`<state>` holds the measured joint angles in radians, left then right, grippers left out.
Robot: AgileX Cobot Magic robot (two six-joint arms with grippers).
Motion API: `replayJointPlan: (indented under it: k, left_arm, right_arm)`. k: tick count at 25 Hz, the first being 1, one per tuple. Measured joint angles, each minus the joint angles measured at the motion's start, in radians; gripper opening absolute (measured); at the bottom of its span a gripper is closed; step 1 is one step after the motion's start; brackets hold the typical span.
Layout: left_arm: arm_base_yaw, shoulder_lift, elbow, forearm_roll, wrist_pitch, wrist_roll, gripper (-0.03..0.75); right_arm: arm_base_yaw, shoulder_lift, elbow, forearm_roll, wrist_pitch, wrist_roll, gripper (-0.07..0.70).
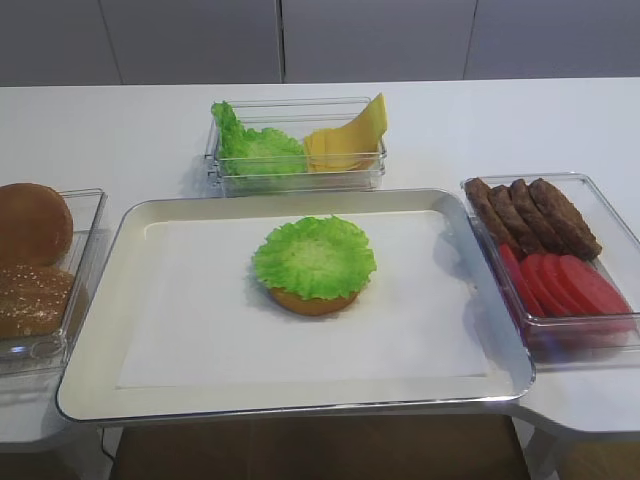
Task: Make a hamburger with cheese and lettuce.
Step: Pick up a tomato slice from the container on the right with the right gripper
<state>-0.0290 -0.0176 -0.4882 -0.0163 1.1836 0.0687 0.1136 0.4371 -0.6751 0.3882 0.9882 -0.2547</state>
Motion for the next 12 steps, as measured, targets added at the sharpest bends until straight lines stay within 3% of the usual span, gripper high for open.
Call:
replayJointPlan:
  k: [3,9,12]
  left_arm:
    - [0.0,0.0,0.0,0.0,0.0,0.0,0.288]
    - [0.0,0.0,0.0,0.0,0.0,0.0,0.288]
    - [0.0,0.0,0.0,0.0,0.0,0.0,0.288]
  right_arm:
    - [0.0,0.078,-0.007,0.031,-0.026,-0.004,0.389]
    - [0.0,0.212,-0.075,0.066,-0.001,0.035,0.389]
    - [0.0,0.251,-0.104,0.077,0.042,0.077,0.389]
